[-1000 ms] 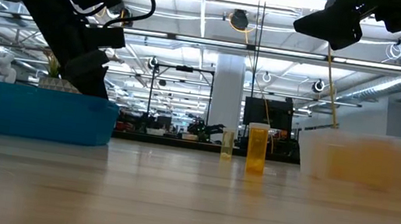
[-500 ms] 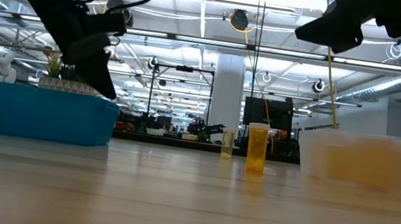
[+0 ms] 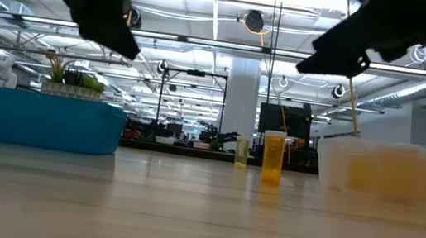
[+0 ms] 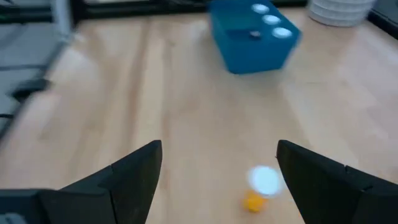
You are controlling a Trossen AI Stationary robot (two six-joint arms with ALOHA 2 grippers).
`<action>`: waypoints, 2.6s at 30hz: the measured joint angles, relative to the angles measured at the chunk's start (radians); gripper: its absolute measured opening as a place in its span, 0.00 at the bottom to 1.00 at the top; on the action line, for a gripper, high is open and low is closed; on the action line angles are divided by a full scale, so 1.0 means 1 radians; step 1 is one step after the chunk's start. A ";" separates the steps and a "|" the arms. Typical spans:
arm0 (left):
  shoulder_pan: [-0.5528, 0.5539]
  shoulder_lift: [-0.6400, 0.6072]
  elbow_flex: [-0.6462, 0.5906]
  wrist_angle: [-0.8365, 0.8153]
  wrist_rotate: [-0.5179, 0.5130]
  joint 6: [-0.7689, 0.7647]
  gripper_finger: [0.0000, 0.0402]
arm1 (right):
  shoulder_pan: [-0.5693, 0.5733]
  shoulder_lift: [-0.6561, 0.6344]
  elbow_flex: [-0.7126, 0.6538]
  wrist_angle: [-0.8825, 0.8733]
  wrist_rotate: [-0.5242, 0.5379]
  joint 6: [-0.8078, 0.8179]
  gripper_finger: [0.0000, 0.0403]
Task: Pick and place medicine bottles into bin by pill shape (circle, oval)
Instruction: Put the small yellow pill bottle into the blue bin
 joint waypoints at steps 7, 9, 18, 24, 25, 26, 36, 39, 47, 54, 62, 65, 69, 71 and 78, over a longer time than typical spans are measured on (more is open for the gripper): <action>-0.058 0.001 0.042 0.004 -0.032 0.046 0.48 | -0.250 -0.019 0.000 -0.019 -0.156 -0.164 0.78; -0.067 0.002 0.042 0.004 -0.060 0.053 0.48 | -0.347 -0.019 0.000 -0.021 -0.243 -0.219 0.78; -0.048 0.002 0.042 0.007 -0.095 0.084 0.48 | -0.785 0.039 0.000 0.018 -0.630 -0.429 0.78; -0.031 0.002 0.042 0.007 -0.095 0.099 0.48 | -0.951 0.133 0.026 0.053 -0.849 -0.502 0.78; -0.029 0.002 0.042 0.007 -0.095 0.099 0.48 | -0.963 0.159 0.039 0.052 -0.873 -0.515 0.78; -0.027 0.002 0.042 0.007 -0.095 0.101 0.48 | -0.972 0.184 0.053 0.053 -0.892 -0.532 0.78; -0.042 0.002 0.041 0.001 -0.057 0.115 0.48 | -0.987 0.384 0.127 0.040 -0.932 -0.586 0.78; -0.055 0.002 0.041 0.000 -0.054 0.115 0.48 | -0.982 0.397 0.120 0.040 -0.930 -0.561 0.78; -0.066 0.002 0.041 0.002 -0.054 0.122 0.48 | -0.916 0.401 0.089 0.045 -0.749 -0.528 0.78; -0.066 0.002 0.041 0.023 -0.052 0.120 0.48 | -0.876 0.438 0.088 0.106 -0.701 -0.432 0.78; -0.069 0.002 0.041 0.048 -0.041 0.124 0.48 | -0.799 0.453 0.088 0.157 -0.502 -0.323 0.78; -0.078 0.002 0.041 0.049 -0.039 0.128 0.48 | -0.772 0.458 0.079 0.200 -0.464 -0.298 0.78; -0.092 0.002 0.041 0.050 -0.039 0.131 0.48 | -0.753 0.467 0.051 0.252 -0.413 -0.287 0.77; -0.099 0.002 0.041 0.051 -0.039 0.131 0.48 | -0.754 0.466 0.045 0.266 -0.407 -0.276 0.76; -0.112 0.002 0.041 0.052 -0.038 0.130 0.48 | -0.757 0.492 0.039 0.298 -0.409 -0.276 0.63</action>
